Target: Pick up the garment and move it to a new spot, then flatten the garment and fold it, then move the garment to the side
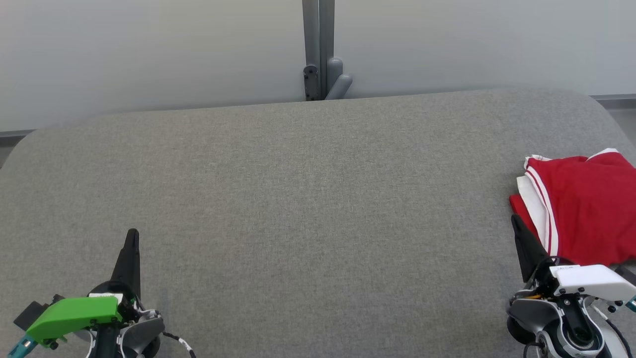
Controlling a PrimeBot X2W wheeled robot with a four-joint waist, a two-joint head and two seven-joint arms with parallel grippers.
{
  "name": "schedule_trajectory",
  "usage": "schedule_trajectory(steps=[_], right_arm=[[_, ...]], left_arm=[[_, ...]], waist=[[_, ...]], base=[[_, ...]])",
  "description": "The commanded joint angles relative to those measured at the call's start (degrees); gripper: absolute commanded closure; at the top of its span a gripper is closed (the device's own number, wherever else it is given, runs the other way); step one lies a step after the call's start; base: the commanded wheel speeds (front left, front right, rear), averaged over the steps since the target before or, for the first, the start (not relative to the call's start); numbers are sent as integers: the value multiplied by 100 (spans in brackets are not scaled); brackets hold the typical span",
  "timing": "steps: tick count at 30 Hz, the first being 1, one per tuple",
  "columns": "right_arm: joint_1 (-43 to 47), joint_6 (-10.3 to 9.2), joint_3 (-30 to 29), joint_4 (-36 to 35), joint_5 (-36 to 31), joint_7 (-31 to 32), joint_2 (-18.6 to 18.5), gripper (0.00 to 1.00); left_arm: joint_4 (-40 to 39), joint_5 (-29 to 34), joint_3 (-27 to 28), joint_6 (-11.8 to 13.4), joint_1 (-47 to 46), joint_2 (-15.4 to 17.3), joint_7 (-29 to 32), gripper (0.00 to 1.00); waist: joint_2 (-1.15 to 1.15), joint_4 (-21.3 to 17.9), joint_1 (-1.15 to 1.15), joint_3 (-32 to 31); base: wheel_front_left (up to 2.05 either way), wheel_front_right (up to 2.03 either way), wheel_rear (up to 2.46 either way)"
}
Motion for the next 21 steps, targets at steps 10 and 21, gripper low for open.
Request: schedule_trajectory(steps=[10,21], right_arm=[[-58,0,-9,-23,33,14,-28,100],[-58,0,-10,-23,33,14,-28,100]], left_arm=[[-20,-15,14,-38,-67,36,-2,100],[-20,-15,14,-38,-67,36,-2,100]], waist=[[0,0,0,0],[0,0,0,0]], base=[[0,0,0],[0,0,0]])
